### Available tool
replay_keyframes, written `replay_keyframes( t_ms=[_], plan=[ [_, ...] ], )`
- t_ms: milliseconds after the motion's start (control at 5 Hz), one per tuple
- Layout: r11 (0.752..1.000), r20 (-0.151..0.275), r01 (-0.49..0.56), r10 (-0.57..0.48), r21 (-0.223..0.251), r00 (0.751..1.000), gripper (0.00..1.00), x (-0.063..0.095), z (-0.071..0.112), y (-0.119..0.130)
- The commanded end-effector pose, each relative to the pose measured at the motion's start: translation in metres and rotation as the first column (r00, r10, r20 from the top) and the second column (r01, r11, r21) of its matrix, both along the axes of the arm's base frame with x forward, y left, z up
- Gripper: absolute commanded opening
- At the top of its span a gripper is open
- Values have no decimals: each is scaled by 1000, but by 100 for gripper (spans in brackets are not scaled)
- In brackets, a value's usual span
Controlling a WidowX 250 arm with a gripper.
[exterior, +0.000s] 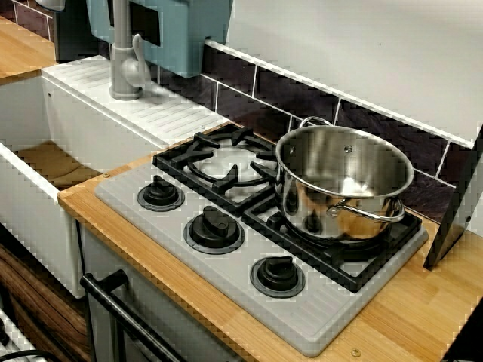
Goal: Lift pot from stove
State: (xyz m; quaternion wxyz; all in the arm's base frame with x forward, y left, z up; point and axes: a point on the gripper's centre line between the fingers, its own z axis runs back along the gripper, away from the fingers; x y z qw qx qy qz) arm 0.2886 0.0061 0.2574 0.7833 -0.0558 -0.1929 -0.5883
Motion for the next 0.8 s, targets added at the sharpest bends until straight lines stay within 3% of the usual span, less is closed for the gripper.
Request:
replay_keyframes(
  t_ms=[0, 600],
  plan=[
    [1000, 66, 7, -7, 7, 998, 0, -11, 20, 0],
    [1000, 60, 2, -3, 13, 998, 0, -9, 15, 1]
  ],
)
